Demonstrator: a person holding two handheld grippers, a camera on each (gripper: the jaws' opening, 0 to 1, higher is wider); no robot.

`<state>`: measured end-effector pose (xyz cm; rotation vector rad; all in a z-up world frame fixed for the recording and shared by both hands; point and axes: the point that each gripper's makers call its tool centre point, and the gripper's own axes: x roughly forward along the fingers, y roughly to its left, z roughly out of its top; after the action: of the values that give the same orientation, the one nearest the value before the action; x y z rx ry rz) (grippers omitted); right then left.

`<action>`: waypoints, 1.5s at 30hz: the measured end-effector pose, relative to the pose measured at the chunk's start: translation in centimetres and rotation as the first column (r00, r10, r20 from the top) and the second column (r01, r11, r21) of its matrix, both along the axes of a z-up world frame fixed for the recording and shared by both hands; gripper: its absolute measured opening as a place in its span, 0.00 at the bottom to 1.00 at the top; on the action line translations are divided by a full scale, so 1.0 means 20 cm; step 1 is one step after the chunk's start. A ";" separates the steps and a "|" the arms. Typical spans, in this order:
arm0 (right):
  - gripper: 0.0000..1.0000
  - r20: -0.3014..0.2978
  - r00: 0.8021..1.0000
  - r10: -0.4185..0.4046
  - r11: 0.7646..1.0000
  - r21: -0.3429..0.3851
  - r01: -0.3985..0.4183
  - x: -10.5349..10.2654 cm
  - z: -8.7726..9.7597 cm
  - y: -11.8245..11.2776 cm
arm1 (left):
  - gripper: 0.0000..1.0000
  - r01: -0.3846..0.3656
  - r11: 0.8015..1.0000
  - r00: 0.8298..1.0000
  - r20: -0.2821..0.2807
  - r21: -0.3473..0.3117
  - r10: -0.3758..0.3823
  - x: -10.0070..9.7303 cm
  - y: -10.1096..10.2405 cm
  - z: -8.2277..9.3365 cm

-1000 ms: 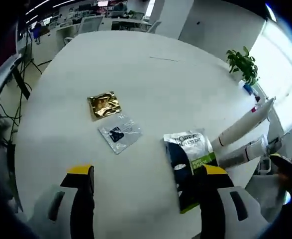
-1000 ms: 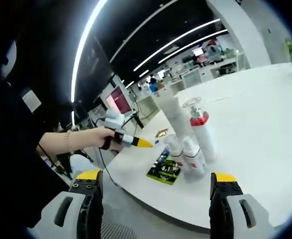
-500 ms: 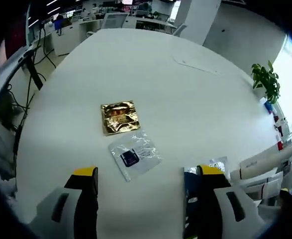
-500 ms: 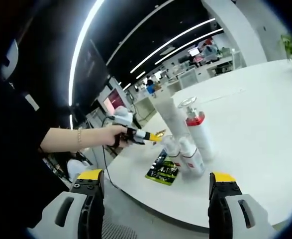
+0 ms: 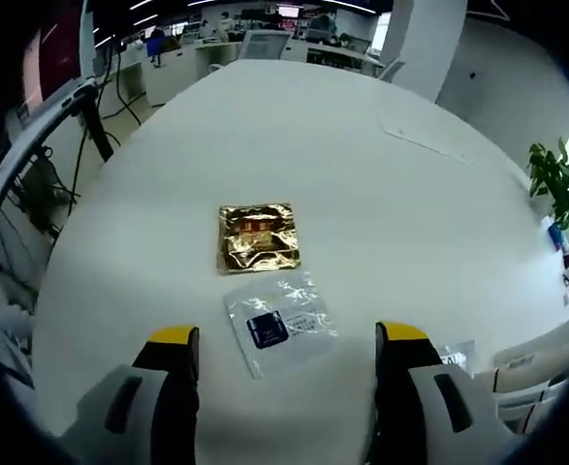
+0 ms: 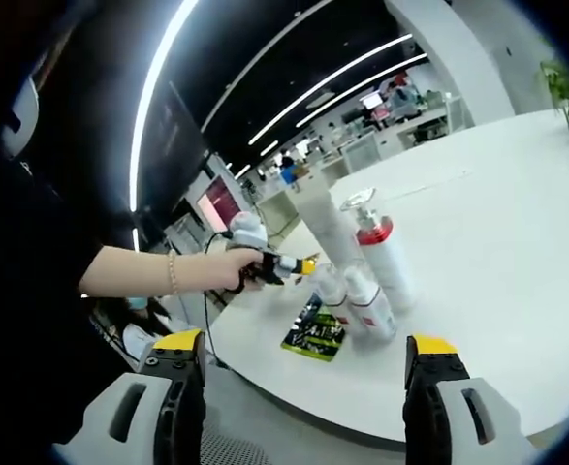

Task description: Arrange the skincare products in the storage area until every visible bottle or jar stands upright without overlapping.

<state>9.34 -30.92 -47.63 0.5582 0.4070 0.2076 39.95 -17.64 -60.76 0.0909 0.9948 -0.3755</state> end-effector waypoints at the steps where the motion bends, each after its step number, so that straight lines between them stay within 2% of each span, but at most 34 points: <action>1: 0.88 -0.001 1.000 -0.001 1.000 0.000 0.001 0.00 0.00 0.00 | 0.66 -0.001 1.000 1.000 -0.001 0.005 0.001 0.01 0.00 -0.01; 4: 0.88 0.001 1.000 -0.007 1.000 0.001 0.007 0.00 0.00 0.00 | 0.60 -0.002 0.999 1.000 0.002 0.051 0.002 -0.03 0.03 0.00; 8: 0.87 0.000 1.000 -0.009 1.000 0.002 0.009 0.00 0.00 -0.01 | 0.60 0.007 0.999 1.000 0.023 0.049 -0.008 -0.01 0.04 0.01; 10: 0.87 0.000 1.000 -0.008 1.000 0.000 0.008 0.00 0.00 -0.01 | 0.58 0.027 0.997 0.999 0.028 0.073 -0.029 -0.01 0.04 0.01; 12: 0.87 0.000 1.000 -0.008 1.000 0.001 0.008 0.00 0.00 0.00 | 0.54 0.045 0.994 0.998 0.034 0.098 -0.048 -0.01 0.06 0.00; 13: 0.87 -0.001 1.000 -0.008 1.000 0.001 0.008 0.00 0.00 0.00 | 0.52 0.042 0.995 0.998 0.049 0.091 -0.047 0.00 0.06 0.01; 18: 0.86 -0.003 1.000 -0.004 1.000 0.000 0.004 0.00 0.00 0.01 | 0.36 0.068 0.994 0.996 0.056 0.087 -0.073 0.02 0.06 0.00; 25: 0.86 -0.005 1.000 -0.001 1.000 -0.004 0.001 0.00 0.00 0.01 | 0.36 0.088 0.993 0.994 0.058 0.084 -0.093 0.07 0.08 -0.04; 28: 0.86 -0.004 1.000 -0.002 1.000 -0.005 0.002 0.00 0.00 0.00 | 0.36 0.096 0.992 0.993 0.060 0.081 -0.101 0.06 0.09 -0.04; 31: 0.86 -0.003 1.000 -0.002 1.000 -0.006 0.002 0.00 0.00 0.00 | 0.36 0.098 0.993 0.993 0.067 0.063 -0.102 0.07 0.11 -0.03; 34: 0.86 -0.002 1.000 0.001 1.000 -0.006 -0.001 0.00 0.00 0.01 | 0.36 0.109 0.994 0.990 0.086 0.031 -0.111 0.07 0.08 -0.01; 36: 0.86 -0.001 1.000 0.002 1.000 -0.008 -0.002 0.00 0.00 0.01 | 0.36 0.143 0.989 0.981 0.133 -0.030 -0.138 0.10 0.03 0.02; 37: 0.86 0.000 1.000 0.002 1.000 -0.007 -0.002 0.00 0.00 0.01 | 0.36 0.147 0.989 0.981 0.133 -0.023 -0.143 0.10 0.04 0.03; 40: 0.86 0.003 1.000 0.004 1.000 -0.009 -0.004 0.00 0.00 0.01 | 0.36 0.177 0.984 0.972 0.165 -0.033 -0.169 0.04 0.04 0.11; 43: 0.86 0.005 1.000 0.009 1.000 -0.011 -0.008 0.00 0.00 0.01 | 0.36 0.190 0.980 0.967 0.183 -0.054 -0.177 0.03 0.02 0.13; 45: 0.86 0.008 1.000 0.011 1.000 -0.013 -0.011 0.00 0.00 0.01 | 0.36 0.207 0.975 0.961 0.201 -0.076 -0.189 0.01 0.01 0.18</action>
<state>9.29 -30.79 -47.57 0.5425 0.4031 0.2180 40.17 -17.42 -57.15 0.1376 0.7768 -0.5872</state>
